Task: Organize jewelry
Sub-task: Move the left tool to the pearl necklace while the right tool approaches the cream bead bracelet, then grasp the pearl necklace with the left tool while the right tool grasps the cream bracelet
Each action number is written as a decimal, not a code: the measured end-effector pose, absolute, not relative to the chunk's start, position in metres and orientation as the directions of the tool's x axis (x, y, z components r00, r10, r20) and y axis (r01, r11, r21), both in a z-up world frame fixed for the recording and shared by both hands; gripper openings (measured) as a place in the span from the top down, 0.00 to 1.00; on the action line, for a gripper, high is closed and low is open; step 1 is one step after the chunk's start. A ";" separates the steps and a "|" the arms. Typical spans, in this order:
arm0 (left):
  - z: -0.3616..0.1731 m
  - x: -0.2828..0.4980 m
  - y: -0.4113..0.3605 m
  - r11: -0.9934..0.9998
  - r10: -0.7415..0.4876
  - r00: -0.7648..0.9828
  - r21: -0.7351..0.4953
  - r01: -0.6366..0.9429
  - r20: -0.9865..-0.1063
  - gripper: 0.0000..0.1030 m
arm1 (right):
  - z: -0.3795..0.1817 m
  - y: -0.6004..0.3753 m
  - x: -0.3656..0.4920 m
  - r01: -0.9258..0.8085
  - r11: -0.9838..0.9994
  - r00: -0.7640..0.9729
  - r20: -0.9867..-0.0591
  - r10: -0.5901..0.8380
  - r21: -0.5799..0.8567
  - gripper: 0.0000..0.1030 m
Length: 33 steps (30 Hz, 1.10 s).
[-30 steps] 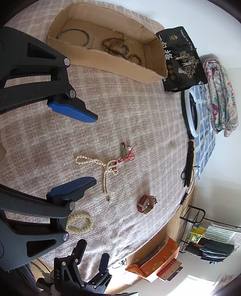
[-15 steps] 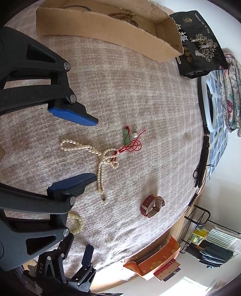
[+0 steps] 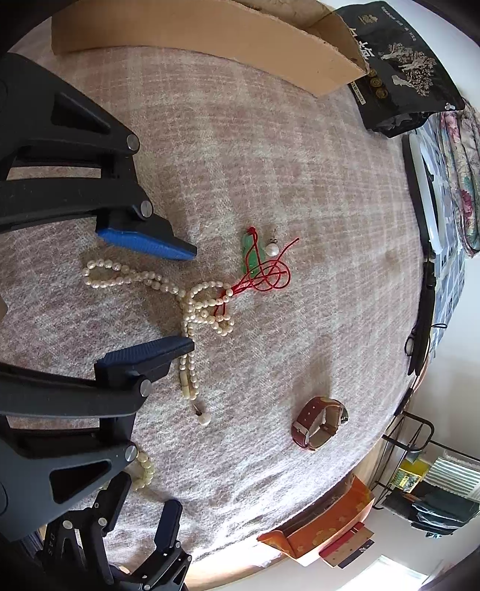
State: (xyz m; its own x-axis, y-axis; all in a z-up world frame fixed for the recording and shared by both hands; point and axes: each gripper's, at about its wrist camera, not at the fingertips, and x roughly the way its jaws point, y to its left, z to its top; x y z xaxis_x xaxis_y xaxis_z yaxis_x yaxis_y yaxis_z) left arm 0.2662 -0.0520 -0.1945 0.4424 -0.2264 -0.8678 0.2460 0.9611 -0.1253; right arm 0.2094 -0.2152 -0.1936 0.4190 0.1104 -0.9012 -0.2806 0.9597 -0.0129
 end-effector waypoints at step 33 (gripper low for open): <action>-0.158 0.246 -0.026 0.966 -0.234 0.520 -0.135 0.220 -0.822 0.98 | -0.167 -0.200 0.205 -0.320 0.947 0.467 -0.863 0.193 0.039 0.95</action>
